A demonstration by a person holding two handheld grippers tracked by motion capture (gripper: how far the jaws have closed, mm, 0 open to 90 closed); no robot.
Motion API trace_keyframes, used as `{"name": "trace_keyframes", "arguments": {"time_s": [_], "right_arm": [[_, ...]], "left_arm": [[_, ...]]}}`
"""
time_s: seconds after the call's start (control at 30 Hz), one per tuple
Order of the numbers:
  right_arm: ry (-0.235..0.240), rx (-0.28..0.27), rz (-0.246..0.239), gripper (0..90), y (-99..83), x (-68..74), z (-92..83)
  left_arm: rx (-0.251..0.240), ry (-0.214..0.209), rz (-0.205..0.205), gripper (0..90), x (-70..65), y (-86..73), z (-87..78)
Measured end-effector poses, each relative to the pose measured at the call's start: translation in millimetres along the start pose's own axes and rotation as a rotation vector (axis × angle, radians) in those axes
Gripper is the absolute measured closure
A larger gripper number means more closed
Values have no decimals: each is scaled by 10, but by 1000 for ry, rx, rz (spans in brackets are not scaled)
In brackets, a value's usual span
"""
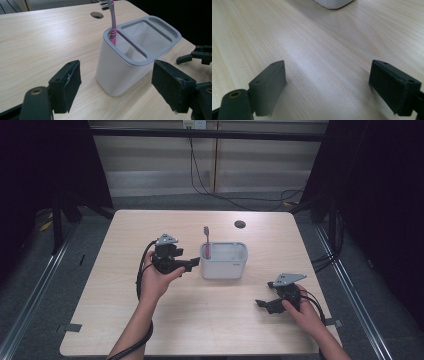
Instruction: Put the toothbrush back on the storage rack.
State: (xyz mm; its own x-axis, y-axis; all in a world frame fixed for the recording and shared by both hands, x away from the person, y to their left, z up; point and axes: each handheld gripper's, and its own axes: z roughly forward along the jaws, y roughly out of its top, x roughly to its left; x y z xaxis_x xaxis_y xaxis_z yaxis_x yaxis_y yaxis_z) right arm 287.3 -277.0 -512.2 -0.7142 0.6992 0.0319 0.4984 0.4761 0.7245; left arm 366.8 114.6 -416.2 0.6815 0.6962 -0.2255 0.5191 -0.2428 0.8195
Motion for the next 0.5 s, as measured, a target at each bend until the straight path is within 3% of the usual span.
{"name": "trace_keyframes", "arguments": {"time_s": [0.5], "right_arm": [[0, 0, 0, 135, 0, 0, 0]], "left_arm": [[17, 5, -3, 223, 76, -131, -57]]}}
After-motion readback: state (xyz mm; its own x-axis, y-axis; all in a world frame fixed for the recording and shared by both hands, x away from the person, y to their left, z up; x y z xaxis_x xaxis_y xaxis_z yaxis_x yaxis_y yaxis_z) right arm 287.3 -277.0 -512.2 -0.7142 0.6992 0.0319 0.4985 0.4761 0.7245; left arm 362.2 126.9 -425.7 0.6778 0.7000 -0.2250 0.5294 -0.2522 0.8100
